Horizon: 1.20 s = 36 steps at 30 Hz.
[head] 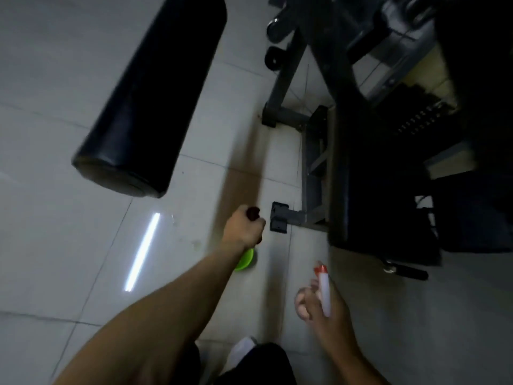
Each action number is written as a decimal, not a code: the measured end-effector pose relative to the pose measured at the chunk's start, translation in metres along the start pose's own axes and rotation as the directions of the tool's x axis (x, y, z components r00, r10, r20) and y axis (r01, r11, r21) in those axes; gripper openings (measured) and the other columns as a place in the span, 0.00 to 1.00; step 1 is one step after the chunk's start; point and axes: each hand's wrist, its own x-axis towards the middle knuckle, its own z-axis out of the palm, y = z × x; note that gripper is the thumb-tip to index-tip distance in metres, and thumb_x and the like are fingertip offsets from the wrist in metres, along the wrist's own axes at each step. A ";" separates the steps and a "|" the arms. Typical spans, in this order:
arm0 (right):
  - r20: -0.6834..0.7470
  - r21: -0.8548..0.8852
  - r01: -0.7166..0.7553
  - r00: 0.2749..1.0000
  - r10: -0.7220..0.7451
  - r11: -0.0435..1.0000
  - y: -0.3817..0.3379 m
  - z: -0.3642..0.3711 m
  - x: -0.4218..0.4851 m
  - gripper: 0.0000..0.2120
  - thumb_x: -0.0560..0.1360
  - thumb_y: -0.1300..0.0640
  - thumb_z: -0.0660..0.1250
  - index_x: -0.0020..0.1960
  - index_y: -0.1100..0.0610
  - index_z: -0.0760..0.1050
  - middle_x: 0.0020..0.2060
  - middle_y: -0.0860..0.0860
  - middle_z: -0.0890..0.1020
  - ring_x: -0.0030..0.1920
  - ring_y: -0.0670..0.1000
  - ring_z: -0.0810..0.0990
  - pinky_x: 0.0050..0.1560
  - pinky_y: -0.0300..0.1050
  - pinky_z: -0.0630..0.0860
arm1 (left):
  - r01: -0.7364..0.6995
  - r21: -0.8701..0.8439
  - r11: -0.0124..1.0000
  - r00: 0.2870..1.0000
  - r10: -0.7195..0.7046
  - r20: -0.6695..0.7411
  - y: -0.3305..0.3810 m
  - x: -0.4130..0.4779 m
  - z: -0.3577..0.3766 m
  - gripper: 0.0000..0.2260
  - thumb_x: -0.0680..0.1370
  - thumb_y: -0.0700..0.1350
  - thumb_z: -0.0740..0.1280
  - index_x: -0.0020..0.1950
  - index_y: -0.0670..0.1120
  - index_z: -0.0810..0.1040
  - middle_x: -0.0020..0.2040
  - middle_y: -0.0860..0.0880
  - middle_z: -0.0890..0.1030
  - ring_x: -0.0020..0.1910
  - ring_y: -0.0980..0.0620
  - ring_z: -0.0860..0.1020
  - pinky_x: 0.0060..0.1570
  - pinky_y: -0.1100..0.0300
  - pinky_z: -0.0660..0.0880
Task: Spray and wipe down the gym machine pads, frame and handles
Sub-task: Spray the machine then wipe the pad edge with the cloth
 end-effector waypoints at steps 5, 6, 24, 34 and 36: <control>-0.046 -0.187 -0.038 0.998 0.030 0.982 -0.091 -0.059 -0.077 0.16 0.82 0.56 0.68 0.69 0.50 0.73 0.43 0.46 0.82 0.43 0.41 0.83 0.43 0.34 0.77 | 0.235 -0.380 0.895 0.971 -0.197 0.136 0.144 -0.129 -0.040 0.04 0.81 0.39 0.64 0.47 0.45 0.75 0.33 0.42 0.75 0.22 0.49 0.73 0.19 0.65 0.67; -0.053 -0.170 -0.034 0.998 0.025 0.985 -0.104 -0.067 -0.090 0.13 0.82 0.59 0.67 0.65 0.51 0.73 0.43 0.44 0.81 0.43 0.36 0.82 0.44 0.31 0.77 | 0.266 -0.393 0.880 0.962 -0.217 0.165 0.158 -0.145 -0.039 0.03 0.81 0.38 0.64 0.47 0.43 0.75 0.32 0.42 0.75 0.20 0.49 0.72 0.20 0.65 0.67; -0.811 0.104 0.142 0.585 0.002 0.984 -0.127 -0.463 -0.155 0.07 0.83 0.51 0.66 0.58 0.40 0.74 0.49 0.45 0.83 0.51 0.40 0.82 0.52 0.33 0.76 | 0.487 -0.259 0.834 0.686 -0.182 0.704 0.421 -0.313 0.333 0.15 0.79 0.47 0.64 0.64 0.47 0.77 0.54 0.44 0.80 0.48 0.47 0.80 0.29 0.63 0.78; -0.748 0.043 -0.033 0.661 0.054 0.999 -0.087 -0.654 -0.072 0.09 0.82 0.41 0.62 0.52 0.44 0.75 0.38 0.46 0.81 0.40 0.46 0.82 0.47 0.52 0.81 | 0.317 -0.316 0.894 0.799 -0.072 0.597 0.563 -0.287 0.449 0.11 0.79 0.46 0.68 0.59 0.42 0.78 0.52 0.43 0.81 0.48 0.48 0.84 0.27 0.64 0.76; -0.673 0.038 -0.073 0.736 0.080 0.997 -0.085 -0.664 -0.036 0.08 0.83 0.42 0.62 0.53 0.45 0.75 0.41 0.45 0.82 0.42 0.42 0.82 0.50 0.49 0.81 | 0.288 -0.333 0.898 0.823 -0.054 0.566 0.575 -0.269 0.454 0.10 0.79 0.46 0.68 0.57 0.41 0.78 0.50 0.42 0.81 0.46 0.48 0.83 0.27 0.63 0.76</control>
